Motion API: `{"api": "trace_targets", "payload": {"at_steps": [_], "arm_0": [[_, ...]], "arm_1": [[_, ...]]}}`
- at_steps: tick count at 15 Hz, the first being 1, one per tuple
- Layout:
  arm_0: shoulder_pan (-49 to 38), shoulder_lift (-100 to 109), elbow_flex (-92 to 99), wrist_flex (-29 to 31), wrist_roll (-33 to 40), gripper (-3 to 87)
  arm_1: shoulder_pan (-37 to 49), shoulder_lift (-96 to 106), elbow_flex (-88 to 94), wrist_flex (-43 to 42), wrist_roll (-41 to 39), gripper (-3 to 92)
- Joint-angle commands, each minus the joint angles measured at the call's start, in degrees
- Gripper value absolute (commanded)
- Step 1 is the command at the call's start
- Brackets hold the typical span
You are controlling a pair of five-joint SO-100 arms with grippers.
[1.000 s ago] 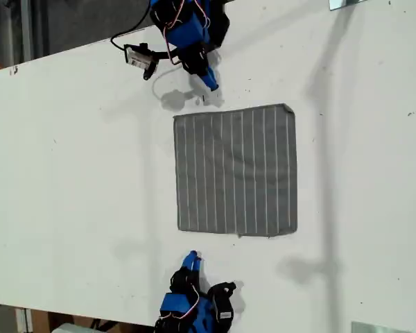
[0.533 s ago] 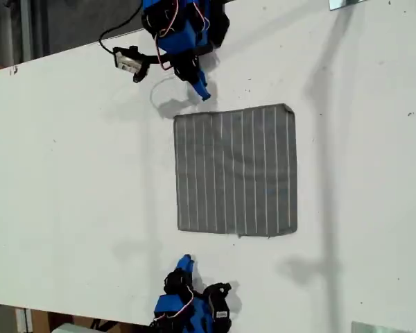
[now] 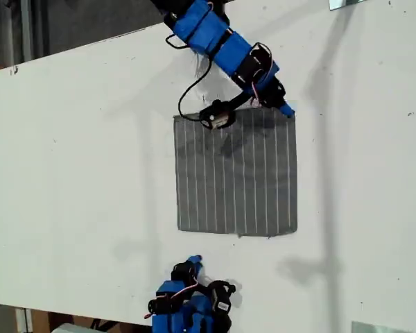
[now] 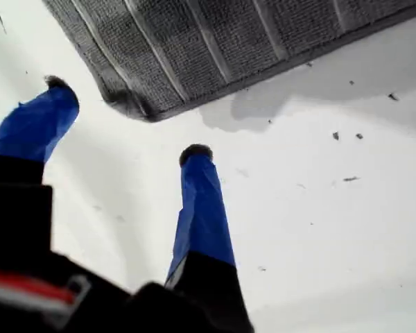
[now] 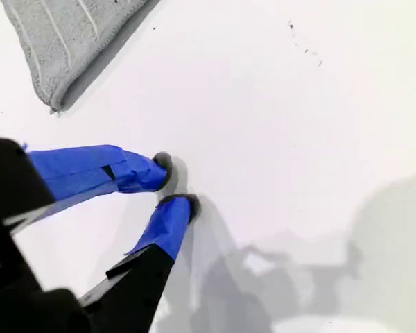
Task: Grasp corners of a square towel and fold twice.
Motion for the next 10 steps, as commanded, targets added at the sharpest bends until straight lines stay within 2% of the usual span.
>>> {"api": "trace_targets", "payload": {"at_steps": [1,6,10], "arm_0": [[-1.7,8.1,2.0,1.9,0.2,8.6],[-2.5,12.9,4.0,3.1,1.1,8.5],[-2.5,12.9,4.0,3.0,1.1,8.3]], "arm_1": [[-2.9,-6.0,-8.6,-3.1,1.9,33.3],[0.4,-14.5,-15.6,-4.3,-2.5,33.4],[4.9,-14.1,-15.0,-0.3,-6.7,33.3]]}}
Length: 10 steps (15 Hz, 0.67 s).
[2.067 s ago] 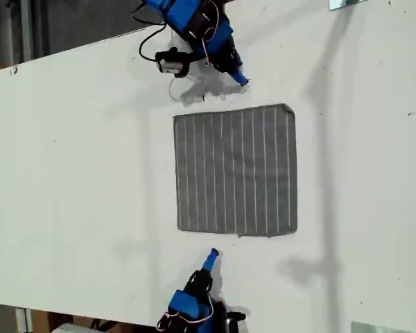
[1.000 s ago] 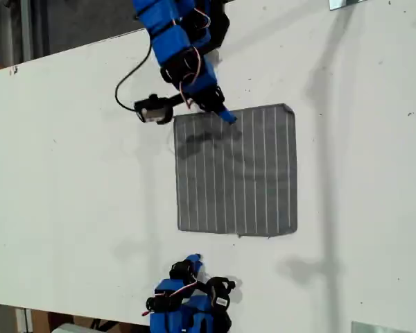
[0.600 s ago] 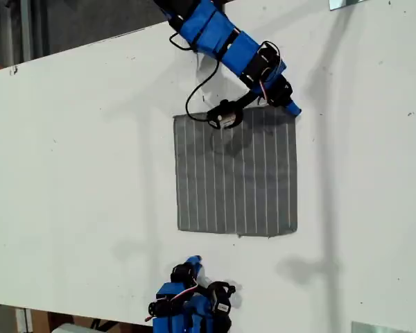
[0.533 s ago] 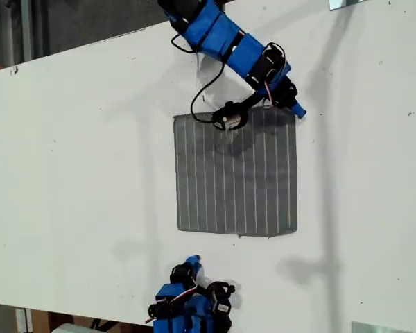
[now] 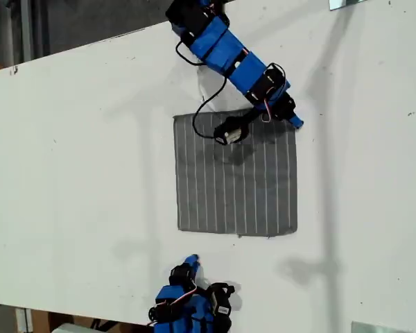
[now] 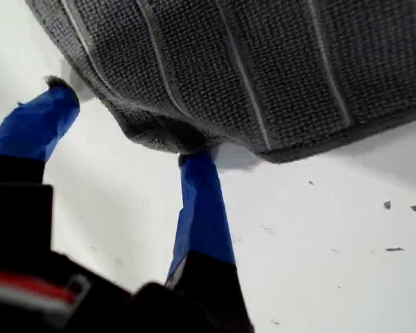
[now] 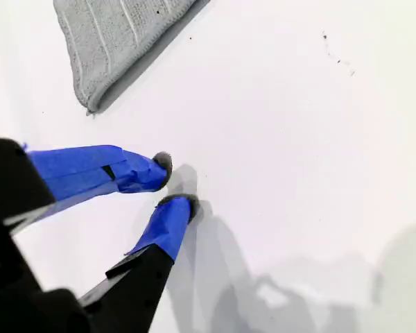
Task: Grasp corners of a square towel and fold twice.
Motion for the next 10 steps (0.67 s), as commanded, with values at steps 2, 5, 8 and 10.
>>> {"api": "trace_targets", "payload": {"at_steps": [2,5,8,10], "arm_0": [[-0.5,0.4,-0.4,0.2,0.6,8.2],[-0.4,0.4,-0.4,0.1,0.6,8.1],[0.0,0.4,-0.4,0.2,0.7,8.0],[0.3,0.4,-0.4,0.2,0.5,7.9]], "arm_1": [[2.7,0.9,-1.2,1.2,-1.4,32.3],[3.3,0.7,0.6,-0.3,0.5,-0.1],[2.2,0.8,0.6,0.1,2.9,-0.1],[1.7,0.9,0.1,0.6,3.3,-0.1]]}}
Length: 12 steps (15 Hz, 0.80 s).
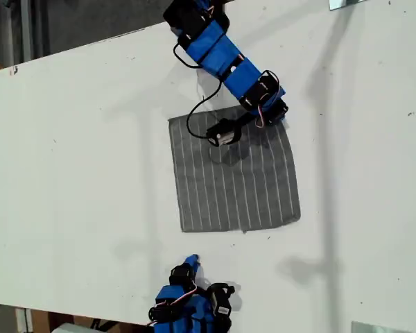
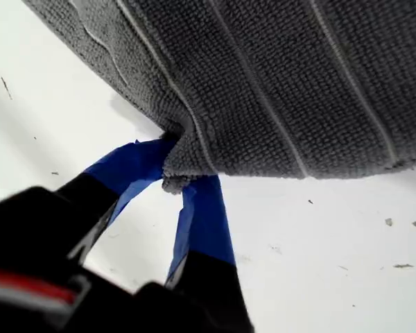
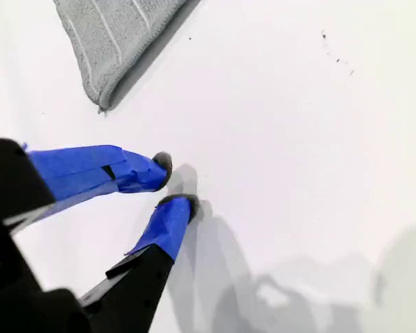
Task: Grasp corners of a square towel and fold twice.
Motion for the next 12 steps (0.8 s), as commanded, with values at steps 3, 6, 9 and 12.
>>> {"api": "trace_targets", "payload": {"at_steps": [3,6,9,12], "arm_0": [[14.5,-4.0,-3.9,-1.6,-11.8,7.0],[36.1,-46.5,-33.3,0.2,-27.2,9.4],[45.0,-76.2,-69.2,6.5,-25.1,12.3],[47.5,-89.2,-90.1,9.1,-18.4,13.8]], "arm_1": [[-1.2,0.8,-2.7,3.6,0.9,-0.1],[-1.0,0.5,-2.5,3.7,1.1,-0.1],[-1.8,-0.1,-2.4,3.7,1.8,-0.1],[-2.0,-1.1,-2.4,3.3,1.8,-0.1]]}}
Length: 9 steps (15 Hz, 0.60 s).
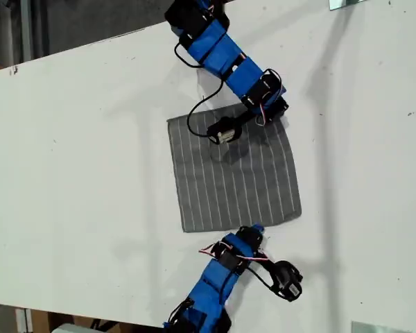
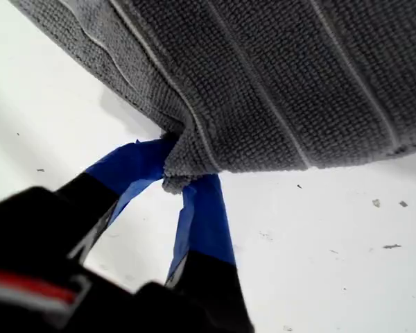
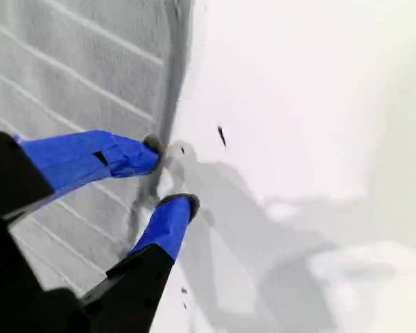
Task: Grasp corners of a square towel and fold twice.
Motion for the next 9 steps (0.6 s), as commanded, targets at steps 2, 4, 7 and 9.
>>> {"api": "trace_targets", "payload": {"at_steps": [2,4,7,9], "arm_0": [[2.1,-4.4,-17.5,5.4,1.8,14.6],[2.6,-6.3,-26.8,10.1,3.8,15.7],[4.7,-10.6,-30.2,8.0,0.8,17.2],[6.4,-12.3,-30.1,7.3,-2.1,23.7]], "arm_1": [[-1.1,-1.1,-1.2,0.1,0.6,-0.1],[-1.0,-1.7,-1.1,-0.3,0.5,-0.1],[-1.1,-1.9,-1.1,-0.6,0.6,-0.1],[-1.3,-1.8,-1.1,-0.6,0.6,-0.1]]}}
